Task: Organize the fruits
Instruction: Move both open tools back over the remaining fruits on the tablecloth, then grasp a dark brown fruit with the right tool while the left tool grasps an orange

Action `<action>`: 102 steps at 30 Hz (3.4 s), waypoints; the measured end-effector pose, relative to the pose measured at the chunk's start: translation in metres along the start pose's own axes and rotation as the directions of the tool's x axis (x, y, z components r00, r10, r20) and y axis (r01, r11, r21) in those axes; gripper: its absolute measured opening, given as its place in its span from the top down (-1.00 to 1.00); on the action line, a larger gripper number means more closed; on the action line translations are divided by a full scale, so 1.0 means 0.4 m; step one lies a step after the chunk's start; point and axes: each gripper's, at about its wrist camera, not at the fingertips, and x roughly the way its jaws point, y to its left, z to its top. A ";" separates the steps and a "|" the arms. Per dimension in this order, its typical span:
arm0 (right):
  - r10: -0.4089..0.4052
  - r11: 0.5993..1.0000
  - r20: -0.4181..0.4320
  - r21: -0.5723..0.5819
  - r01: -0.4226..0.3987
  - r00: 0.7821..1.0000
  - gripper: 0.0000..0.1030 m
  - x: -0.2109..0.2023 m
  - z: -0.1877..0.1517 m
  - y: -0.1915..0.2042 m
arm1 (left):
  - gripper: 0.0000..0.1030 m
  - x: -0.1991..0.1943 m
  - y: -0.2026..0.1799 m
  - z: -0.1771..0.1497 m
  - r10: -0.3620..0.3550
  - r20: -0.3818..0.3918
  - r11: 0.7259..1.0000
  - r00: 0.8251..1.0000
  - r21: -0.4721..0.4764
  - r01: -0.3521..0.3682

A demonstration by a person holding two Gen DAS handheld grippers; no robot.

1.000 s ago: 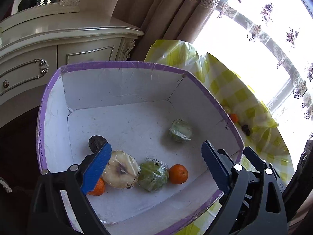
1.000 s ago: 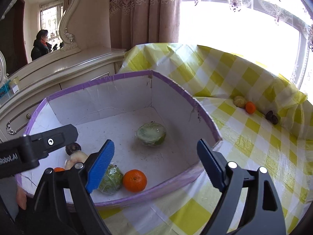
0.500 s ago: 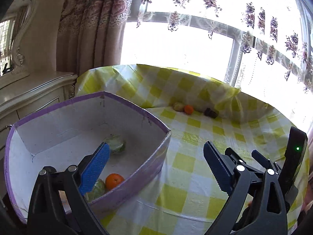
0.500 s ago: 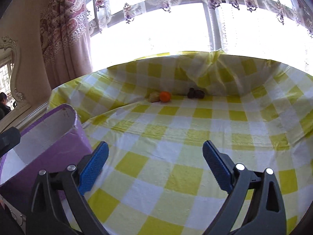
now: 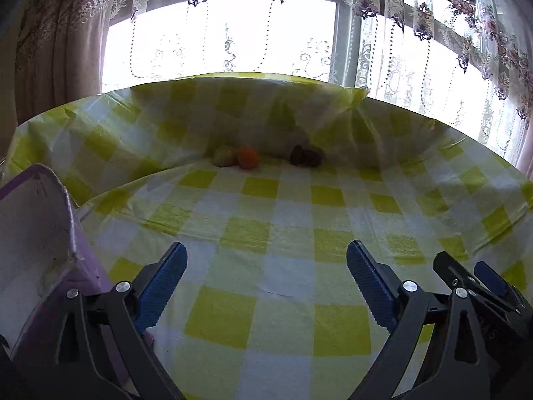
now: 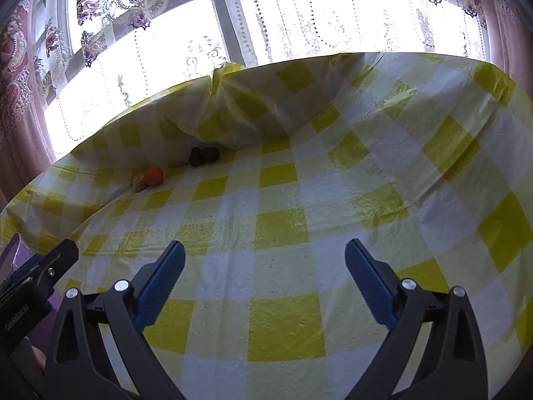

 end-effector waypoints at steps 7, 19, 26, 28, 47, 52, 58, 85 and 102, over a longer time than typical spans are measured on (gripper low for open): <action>-0.027 0.997 0.008 -0.074 0.027 1.000 -0.89 0.062 0.039 0.047 | -0.81 0.163 0.053 0.018 0.048 -0.114 0.993 0.992 -0.106 -0.060; -0.021 0.991 -0.065 -0.133 0.012 0.998 -0.89 0.233 0.118 0.114 | -0.82 0.295 0.157 0.089 0.065 -0.194 0.944 0.979 -0.307 -0.124; 0.071 0.994 -0.155 -0.066 -0.082 0.985 -0.89 0.359 0.178 0.085 | -0.82 0.357 0.168 0.113 0.031 -0.229 0.924 0.973 -0.364 -0.115; 0.089 0.993 -0.164 -0.063 -0.101 0.982 -0.89 0.397 0.198 0.088 | -0.82 0.362 0.163 0.119 0.031 -0.215 0.925 0.976 -0.363 -0.109; 0.051 0.943 -0.383 -0.284 -0.170 0.922 -0.13 0.796 0.344 0.277 | -0.82 0.372 0.172 0.150 0.113 -0.146 0.895 0.983 -0.414 -0.164; 0.046 0.916 -0.384 -0.353 -0.193 0.922 0.22 0.826 0.352 0.318 | -0.82 0.374 0.172 0.147 0.117 -0.141 0.896 0.983 -0.412 -0.166; 0.168 0.932 -0.369 -0.243 -0.270 0.914 0.24 0.727 0.321 0.274 | -0.82 0.403 0.173 0.166 0.116 -0.145 0.901 0.983 -0.400 -0.166; 0.350 0.936 -0.281 0.069 -0.345 0.894 0.24 0.445 0.186 0.079 | 0.20 0.622 0.093 0.313 0.088 -0.178 0.951 0.980 -0.278 -0.136; 0.325 0.946 -0.260 0.102 -0.309 0.909 0.24 0.438 0.184 0.063 | 0.20 0.287 0.088 0.103 0.024 -0.178 0.946 0.984 -0.315 -0.080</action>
